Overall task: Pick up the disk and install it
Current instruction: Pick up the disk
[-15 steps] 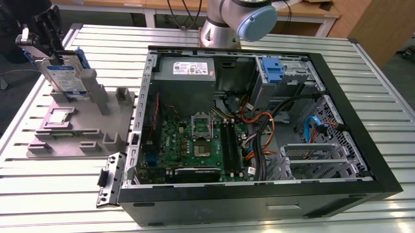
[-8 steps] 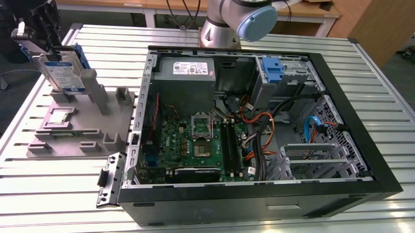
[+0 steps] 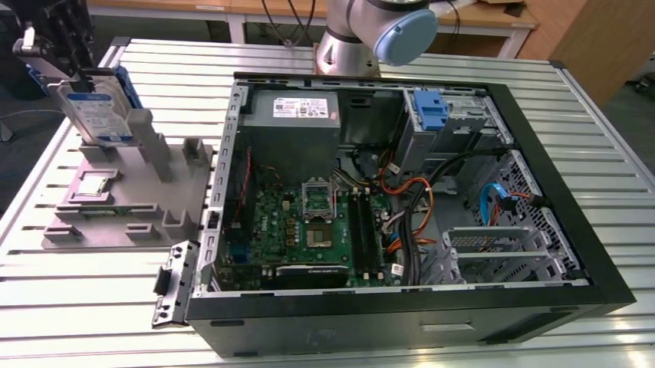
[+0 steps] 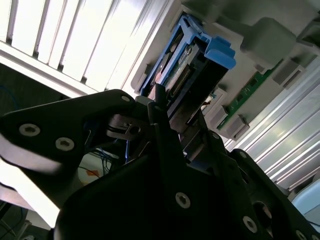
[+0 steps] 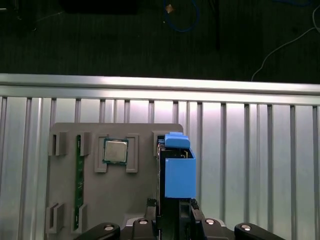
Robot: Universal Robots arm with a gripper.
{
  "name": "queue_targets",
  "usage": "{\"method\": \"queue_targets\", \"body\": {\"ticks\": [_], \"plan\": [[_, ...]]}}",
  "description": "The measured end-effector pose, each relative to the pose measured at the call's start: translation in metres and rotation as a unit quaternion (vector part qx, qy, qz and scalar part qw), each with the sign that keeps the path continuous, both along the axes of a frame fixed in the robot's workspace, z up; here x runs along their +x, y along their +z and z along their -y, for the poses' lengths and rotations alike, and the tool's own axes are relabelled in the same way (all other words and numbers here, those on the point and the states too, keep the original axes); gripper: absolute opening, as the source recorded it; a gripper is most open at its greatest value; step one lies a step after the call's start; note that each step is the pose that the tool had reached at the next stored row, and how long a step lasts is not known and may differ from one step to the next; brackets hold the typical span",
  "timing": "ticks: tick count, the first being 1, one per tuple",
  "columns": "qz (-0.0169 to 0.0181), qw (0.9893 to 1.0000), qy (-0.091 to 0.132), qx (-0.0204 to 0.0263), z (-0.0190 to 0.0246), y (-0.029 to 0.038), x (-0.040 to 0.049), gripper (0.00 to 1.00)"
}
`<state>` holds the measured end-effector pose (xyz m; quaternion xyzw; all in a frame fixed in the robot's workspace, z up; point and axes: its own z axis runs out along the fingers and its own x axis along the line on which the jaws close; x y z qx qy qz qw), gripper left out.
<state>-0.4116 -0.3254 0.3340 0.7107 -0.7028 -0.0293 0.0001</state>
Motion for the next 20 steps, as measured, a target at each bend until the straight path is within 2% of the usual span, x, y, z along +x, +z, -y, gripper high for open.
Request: {"method": "queue_targets", "body": {"ticks": [3,17,20], "plan": [[0.0000,1.0000,0.000,0.0000,0.0000,0.0037,0.0000,0.35],[0.0001,1.0000,0.000,0.0000,0.0000,0.0040,0.0000,0.35],[-0.0001,1.0000,0.000,-0.0001,0.0000,0.0063,0.0000,0.35]]}}
